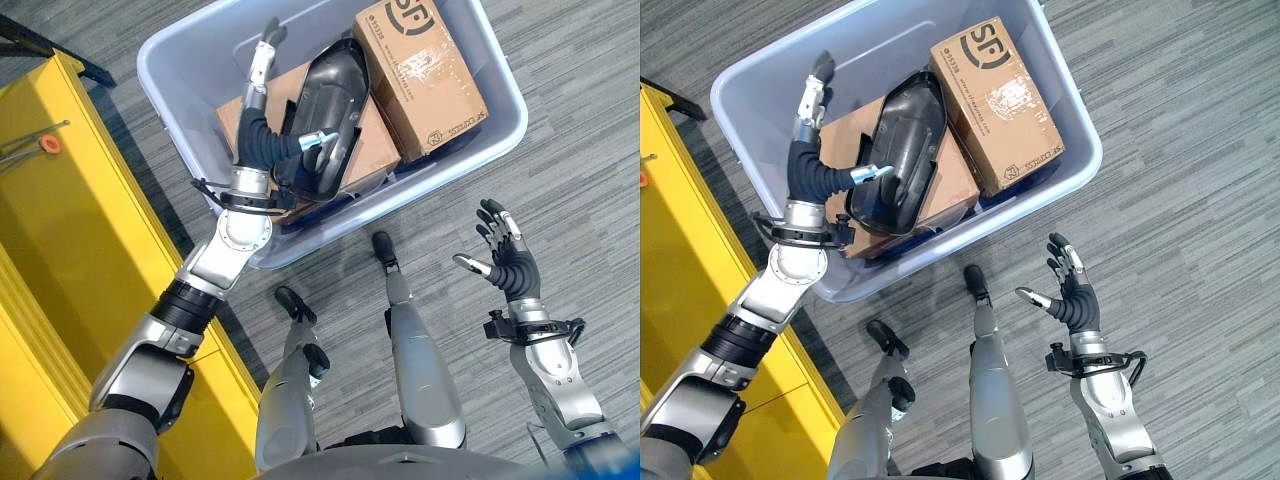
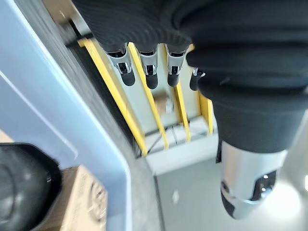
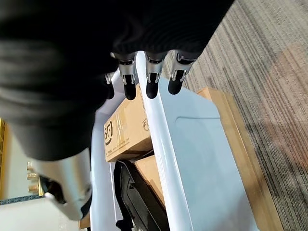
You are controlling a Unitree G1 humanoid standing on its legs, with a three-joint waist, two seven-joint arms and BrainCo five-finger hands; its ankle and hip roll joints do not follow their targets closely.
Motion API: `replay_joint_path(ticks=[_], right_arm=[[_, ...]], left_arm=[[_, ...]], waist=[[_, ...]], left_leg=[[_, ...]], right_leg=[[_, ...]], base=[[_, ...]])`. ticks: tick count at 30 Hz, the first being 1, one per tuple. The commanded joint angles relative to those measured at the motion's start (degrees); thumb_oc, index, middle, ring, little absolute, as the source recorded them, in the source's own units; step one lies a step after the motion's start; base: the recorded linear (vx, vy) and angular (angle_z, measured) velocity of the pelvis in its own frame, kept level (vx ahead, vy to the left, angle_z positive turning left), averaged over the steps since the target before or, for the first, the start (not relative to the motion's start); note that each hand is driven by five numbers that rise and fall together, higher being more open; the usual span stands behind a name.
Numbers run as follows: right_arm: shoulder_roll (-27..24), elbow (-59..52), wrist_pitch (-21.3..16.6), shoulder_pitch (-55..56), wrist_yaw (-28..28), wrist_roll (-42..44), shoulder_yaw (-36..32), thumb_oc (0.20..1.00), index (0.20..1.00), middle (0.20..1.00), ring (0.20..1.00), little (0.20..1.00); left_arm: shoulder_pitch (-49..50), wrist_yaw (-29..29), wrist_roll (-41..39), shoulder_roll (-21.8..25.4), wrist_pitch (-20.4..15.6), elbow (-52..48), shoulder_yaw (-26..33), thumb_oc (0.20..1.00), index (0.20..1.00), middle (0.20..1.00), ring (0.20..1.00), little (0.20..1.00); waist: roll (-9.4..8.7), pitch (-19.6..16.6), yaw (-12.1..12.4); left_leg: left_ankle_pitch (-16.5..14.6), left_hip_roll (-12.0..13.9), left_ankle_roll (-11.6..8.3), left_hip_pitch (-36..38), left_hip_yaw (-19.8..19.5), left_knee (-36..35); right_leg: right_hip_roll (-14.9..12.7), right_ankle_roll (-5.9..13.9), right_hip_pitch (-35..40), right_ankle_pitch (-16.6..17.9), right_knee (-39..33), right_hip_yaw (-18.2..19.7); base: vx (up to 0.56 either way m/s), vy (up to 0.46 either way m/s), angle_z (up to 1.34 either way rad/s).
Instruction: Move parts from the plastic box to the shelf.
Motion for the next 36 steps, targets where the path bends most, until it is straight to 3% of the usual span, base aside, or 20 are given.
replay_joint_path(ticks=[1, 8, 12, 16, 30, 36], right_arm=[[0.52, -3.66, -3.28, 1.96, -1.35, 0.66, -2.97, 1.000, 1.000, 1.000, 1.000, 1.000], [0.01, -3.89, -2.99, 1.01, -2.32, 0.93, -1.82, 1.000, 1.000, 1.000, 1.000, 1.000], [0.06, -3.73, -2.95, 0.60, -2.55, 1.00, -1.51, 1.000, 1.000, 1.000, 1.000, 1.000], [-0.30, -3.51, -3.21, 0.33, -3.04, 0.97, -1.03, 1.000, 1.000, 1.000, 1.000, 1.000], [-0.99, -2.63, -3.33, 0.65, -3.44, 1.22, -0.36, 1.000, 1.000, 1.000, 1.000, 1.000], [-2.02, -2.49, -3.54, 0.57, -3.36, 1.44, 0.46, 1.000, 1.000, 1.000, 1.000, 1.000]], left_arm=[[-3.75, 3.46, 0.26, 1.64, -4.16, -0.88, 3.09, 1.000, 1.000, 1.000, 1.000, 1.000], [-1.81, 6.96, 1.58, -2.90, -1.91, 2.17, 3.83, 1.000, 1.000, 1.000, 1.000, 1.000], [-1.93, 8.43, 3.59, -2.99, -0.51, 4.74, 3.99, 1.000, 1.000, 1.000, 1.000, 1.000], [-3.26, 10.85, 7.43, -1.93, 3.20, 13.09, 4.39, 1.000, 1.000, 1.000, 1.000, 1.000], [-7.25, 12.85, 7.72, -0.64, 6.84, 27.85, 3.98, 1.000, 1.000, 1.000, 1.000, 1.000], [-12.86, 12.47, 7.14, -0.66, 8.78, 38.21, 0.04, 1.000, 1.000, 1.000, 1.000, 1.000]], waist=[[-1.08, -0.17, -1.37], [-1.81, 0.20, -1.22], [-1.92, 0.26, -1.12], [-2.15, 0.47, -1.25], [-2.41, 0.78, -1.74], [-2.50, 1.03, -2.51]], left_leg=[[-2.07, 4.95, -6.82, 7.14, -2.63, 2.50], [-2.11, 5.02, -6.62, 7.16, -2.82, 2.80], [-2.10, 5.04, -6.60, 7.20, -2.79, 2.79], [-2.12, 5.08, -6.57, 7.26, -2.55, 2.71], [-2.02, 5.18, -6.63, 6.44, -2.30, 3.21], [-2.12, 5.18, -6.65, 5.73, -2.03, 3.70]], right_leg=[[-4.48, 5.35, 2.25, -1.96, 4.71, -2.28], [-4.42, 5.20, 2.42, -1.83, 4.78, -2.42], [-4.41, 5.18, 2.34, -1.80, 4.81, -2.37], [-4.26, 5.10, 2.03, -1.71, 4.79, -2.20], [-3.95, 4.77, 0.82, -1.85, 5.59, -2.15], [-3.67, 4.66, -0.48, -1.76, 6.14, -1.44]], base=[[0.00, -0.005, 0.06], [0.00, 0.000, 0.00], [0.00, 0.000, 0.00], [0.00, 0.000, 0.00], [0.00, 0.000, 0.00], [0.00, 0.000, -0.02]])
